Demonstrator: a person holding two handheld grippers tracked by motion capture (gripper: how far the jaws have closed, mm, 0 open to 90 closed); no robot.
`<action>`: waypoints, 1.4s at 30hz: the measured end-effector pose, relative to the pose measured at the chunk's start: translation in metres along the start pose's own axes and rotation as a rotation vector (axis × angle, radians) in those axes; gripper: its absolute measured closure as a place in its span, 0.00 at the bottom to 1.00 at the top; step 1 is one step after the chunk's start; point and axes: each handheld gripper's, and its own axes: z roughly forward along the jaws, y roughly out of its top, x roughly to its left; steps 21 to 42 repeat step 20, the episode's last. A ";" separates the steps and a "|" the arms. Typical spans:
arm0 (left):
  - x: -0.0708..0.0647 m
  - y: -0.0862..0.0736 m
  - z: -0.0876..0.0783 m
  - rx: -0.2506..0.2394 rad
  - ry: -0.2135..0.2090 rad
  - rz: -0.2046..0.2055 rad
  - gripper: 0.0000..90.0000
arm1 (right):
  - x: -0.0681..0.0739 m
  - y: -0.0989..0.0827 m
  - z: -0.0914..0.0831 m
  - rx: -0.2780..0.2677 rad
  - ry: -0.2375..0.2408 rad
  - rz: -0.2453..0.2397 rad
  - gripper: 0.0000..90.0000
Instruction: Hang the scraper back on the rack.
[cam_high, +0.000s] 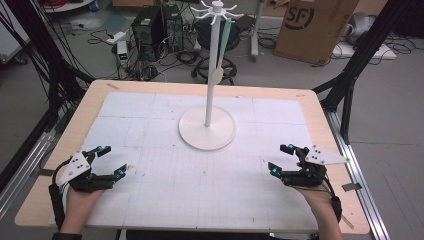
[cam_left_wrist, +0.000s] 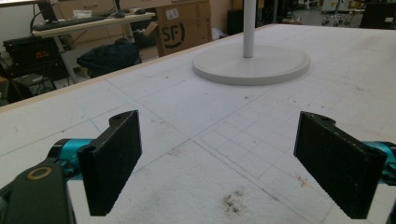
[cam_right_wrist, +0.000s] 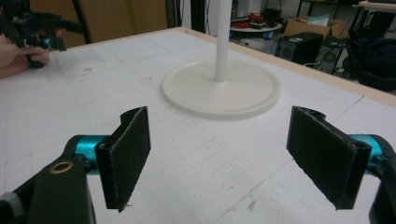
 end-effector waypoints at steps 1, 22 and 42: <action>0.000 0.000 0.000 0.002 0.000 0.000 0.17 | 0.001 -0.004 0.001 0.000 -0.002 0.002 0.23; 0.000 0.000 0.001 0.009 0.002 0.000 0.17 | -0.002 -0.042 0.005 -0.010 -0.037 0.035 0.23; 0.000 0.000 0.001 0.009 0.002 0.000 0.17 | -0.002 -0.042 0.005 -0.010 -0.037 0.035 0.23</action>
